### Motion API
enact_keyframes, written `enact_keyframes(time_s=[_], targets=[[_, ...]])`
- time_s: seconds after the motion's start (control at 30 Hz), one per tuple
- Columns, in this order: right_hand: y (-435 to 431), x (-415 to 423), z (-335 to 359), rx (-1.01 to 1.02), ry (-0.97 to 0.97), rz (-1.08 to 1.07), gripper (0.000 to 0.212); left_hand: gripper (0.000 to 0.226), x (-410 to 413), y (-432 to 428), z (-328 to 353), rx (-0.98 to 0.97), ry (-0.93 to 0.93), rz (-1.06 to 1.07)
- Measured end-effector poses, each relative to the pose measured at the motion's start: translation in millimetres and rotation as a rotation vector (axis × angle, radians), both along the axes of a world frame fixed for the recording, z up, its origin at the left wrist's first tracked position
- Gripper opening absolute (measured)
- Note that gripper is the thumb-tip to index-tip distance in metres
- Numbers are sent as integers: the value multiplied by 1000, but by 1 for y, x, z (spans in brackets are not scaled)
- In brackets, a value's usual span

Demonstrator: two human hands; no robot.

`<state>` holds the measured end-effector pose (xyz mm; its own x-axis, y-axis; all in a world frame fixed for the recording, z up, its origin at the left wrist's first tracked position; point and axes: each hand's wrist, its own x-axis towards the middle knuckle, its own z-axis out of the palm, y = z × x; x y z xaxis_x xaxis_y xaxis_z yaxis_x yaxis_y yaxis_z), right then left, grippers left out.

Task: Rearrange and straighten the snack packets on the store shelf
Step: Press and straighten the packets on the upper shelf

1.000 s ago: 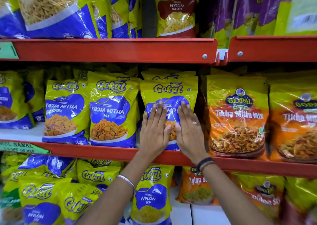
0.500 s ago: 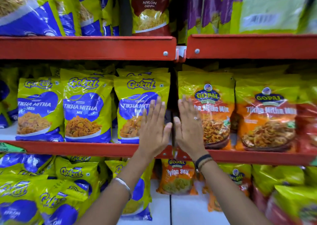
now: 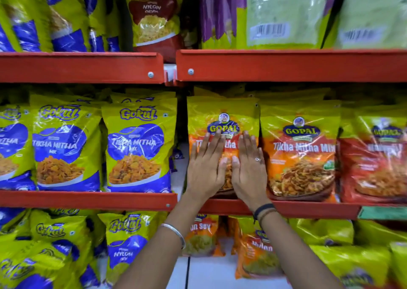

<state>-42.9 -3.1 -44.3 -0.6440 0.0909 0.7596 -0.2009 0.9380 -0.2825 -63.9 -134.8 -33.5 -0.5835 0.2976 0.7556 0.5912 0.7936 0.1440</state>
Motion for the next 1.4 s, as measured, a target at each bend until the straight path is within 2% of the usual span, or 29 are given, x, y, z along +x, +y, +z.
enact_keyframes(time_s=[0.1, 0.2, 0.27, 0.37, 0.47, 0.53, 0.67, 0.8, 0.9, 1.03, 1.17, 1.3, 1.37, 1.4], targets=[[1, 1, 5, -15, -30, 77, 60, 57, -1, 1, 1, -13, 4, 48], [22, 19, 13, -82, -46, 290, 59, 57, 11, 17, 7, 51, 0, 113], [46, 38, 20, -205, 54, 367, 53, 55, 21, 32, 17, 123, 12, 118], [94, 57, 37, -404, 260, 306, 47, 41, 29, 64, 46, 252, 75, -15], [146, 52, 65, -578, 307, 173, 43, 27, 24, 100, 79, 450, -106, -171], [177, 40, 81, -665, 259, 104, 39, 27, 14, 118, 95, 539, -266, -124], [217, 12, 97, -669, 27, 72, 27, 31, -9, 136, 113, 507, -508, 34], [230, -1, 111, -619, -90, 0, 33, 50, -18, 140, 124, 562, -629, 88], [232, -2, 117, -512, -109, -44, 49, 48, -20, 138, 124, 467, -563, 128], [235, -1, 117, -419, -84, -69, 55, 35, -24, 140, 119, 432, -461, 101], [236, -1, 113, -386, -54, -87, 52, 32, -24, 143, 116, 439, -406, 85], [233, 6, 104, -392, 55, -73, 28, 24, -16, 141, 109, 519, -365, 41], [226, 18, 91, -370, 155, -66, 32, 29, -4, 139, 95, 533, -220, -13], [218, 25, 83, -357, 201, -52, 34, 32, 4, 140, 85, 473, -111, -36]])
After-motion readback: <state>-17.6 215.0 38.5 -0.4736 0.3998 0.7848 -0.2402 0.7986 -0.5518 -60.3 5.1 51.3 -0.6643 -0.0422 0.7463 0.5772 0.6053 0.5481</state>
